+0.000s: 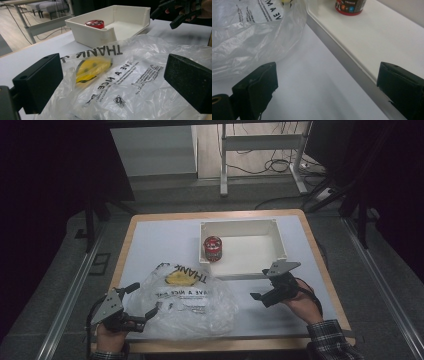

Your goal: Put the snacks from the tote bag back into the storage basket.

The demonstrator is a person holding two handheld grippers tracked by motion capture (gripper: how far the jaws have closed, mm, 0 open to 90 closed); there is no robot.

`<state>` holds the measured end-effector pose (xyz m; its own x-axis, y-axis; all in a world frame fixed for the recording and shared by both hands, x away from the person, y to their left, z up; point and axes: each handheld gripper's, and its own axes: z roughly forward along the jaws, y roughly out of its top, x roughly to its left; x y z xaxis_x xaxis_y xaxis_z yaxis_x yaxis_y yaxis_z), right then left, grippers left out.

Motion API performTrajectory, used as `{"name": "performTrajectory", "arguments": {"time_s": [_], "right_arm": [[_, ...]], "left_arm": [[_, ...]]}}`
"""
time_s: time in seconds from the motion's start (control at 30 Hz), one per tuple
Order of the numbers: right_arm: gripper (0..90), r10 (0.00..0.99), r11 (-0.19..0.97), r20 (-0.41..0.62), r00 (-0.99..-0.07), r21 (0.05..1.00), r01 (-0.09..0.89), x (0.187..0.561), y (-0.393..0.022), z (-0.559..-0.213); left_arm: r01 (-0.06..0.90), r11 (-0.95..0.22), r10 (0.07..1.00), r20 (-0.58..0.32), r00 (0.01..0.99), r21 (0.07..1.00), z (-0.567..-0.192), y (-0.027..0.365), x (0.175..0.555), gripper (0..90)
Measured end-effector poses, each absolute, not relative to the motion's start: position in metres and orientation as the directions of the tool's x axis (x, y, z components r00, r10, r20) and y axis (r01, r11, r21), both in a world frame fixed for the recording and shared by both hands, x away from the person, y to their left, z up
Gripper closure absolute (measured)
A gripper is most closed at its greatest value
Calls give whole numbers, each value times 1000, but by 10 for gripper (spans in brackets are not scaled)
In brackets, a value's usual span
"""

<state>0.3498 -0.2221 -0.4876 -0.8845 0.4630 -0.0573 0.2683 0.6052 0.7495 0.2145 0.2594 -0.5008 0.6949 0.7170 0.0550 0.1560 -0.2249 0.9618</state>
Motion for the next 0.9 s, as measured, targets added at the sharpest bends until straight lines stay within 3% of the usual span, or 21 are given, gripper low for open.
{"name": "performTrajectory", "arguments": {"time_s": [0.47, 0.77, 0.9], "right_arm": [[36, 476, 642, -30, -879, 695, 324, 350, -233, -506], [26, 462, 725, -49, -886, 597, 345, 352, -229, -524], [22, 464, 715, -38, -885, 607, 348, 353, -231, -526]], "left_arm": [[156, -221, 719, 53, 693, 963, -501, 261, 214, 20], [155, -220, 720, 53, 692, 963, -500, 261, 214, 20], [154, -223, 720, 56, 692, 963, -500, 261, 214, 19]]}}
